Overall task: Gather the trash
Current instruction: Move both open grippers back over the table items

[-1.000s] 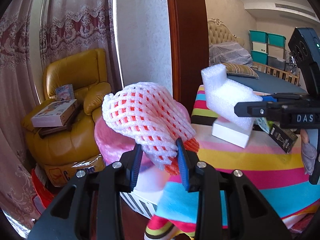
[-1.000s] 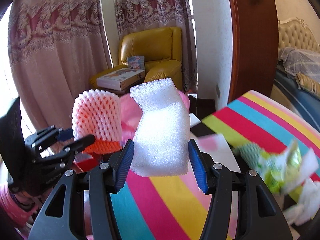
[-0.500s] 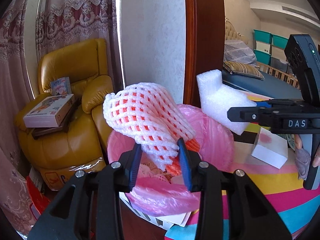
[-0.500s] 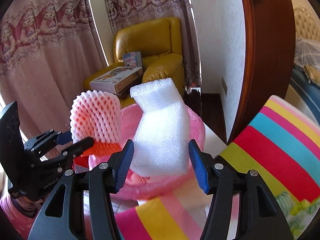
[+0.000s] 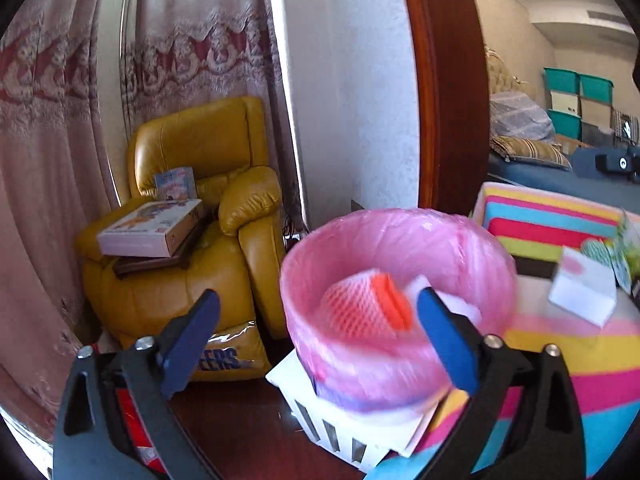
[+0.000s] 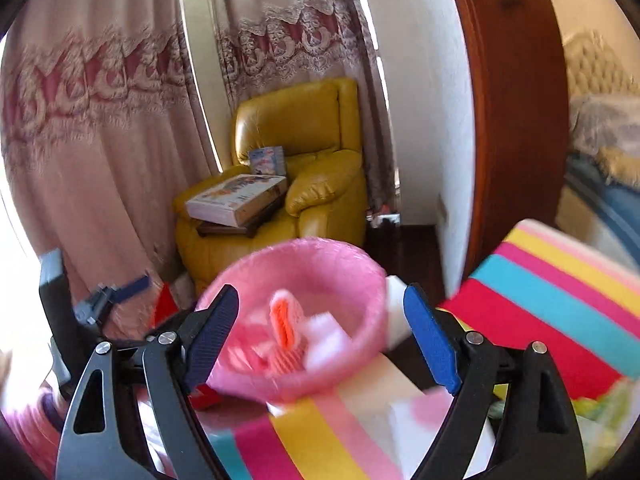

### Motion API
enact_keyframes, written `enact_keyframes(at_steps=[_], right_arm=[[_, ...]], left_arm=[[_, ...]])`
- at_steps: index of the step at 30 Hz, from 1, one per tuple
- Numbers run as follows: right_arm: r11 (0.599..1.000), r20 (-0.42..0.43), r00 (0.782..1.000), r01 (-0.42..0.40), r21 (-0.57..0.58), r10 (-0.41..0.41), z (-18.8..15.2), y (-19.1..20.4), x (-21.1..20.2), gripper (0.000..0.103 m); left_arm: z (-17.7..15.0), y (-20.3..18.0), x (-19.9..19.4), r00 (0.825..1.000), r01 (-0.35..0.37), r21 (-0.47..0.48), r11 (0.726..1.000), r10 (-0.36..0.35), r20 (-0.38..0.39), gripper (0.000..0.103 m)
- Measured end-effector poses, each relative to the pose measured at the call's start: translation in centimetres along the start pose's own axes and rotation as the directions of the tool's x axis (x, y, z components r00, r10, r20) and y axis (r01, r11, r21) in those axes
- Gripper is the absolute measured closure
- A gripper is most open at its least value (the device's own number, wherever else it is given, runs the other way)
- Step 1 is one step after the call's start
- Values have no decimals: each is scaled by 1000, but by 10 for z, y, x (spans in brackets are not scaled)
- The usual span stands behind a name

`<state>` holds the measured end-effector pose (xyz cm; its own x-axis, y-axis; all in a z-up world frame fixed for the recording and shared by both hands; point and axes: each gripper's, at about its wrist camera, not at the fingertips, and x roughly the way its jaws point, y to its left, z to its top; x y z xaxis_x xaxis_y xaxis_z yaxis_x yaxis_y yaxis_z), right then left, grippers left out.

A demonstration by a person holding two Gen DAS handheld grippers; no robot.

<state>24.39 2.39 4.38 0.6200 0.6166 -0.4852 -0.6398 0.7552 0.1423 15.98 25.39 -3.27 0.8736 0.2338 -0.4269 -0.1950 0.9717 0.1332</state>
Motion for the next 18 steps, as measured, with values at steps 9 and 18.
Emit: enact_keyframes(at_steps=[9, 18], right_arm=[[989, -10, 989, 149, -7, -150, -62, -39, -83, 23], [954, -62, 960, 278, 115, -272, -139, -90, -144, 23]], left_arm=[[-26, -38, -50, 998, 68, 32, 997, -69, 3, 5], [-39, -95, -71, 980, 191, -38, 981, -193, -47, 5]])
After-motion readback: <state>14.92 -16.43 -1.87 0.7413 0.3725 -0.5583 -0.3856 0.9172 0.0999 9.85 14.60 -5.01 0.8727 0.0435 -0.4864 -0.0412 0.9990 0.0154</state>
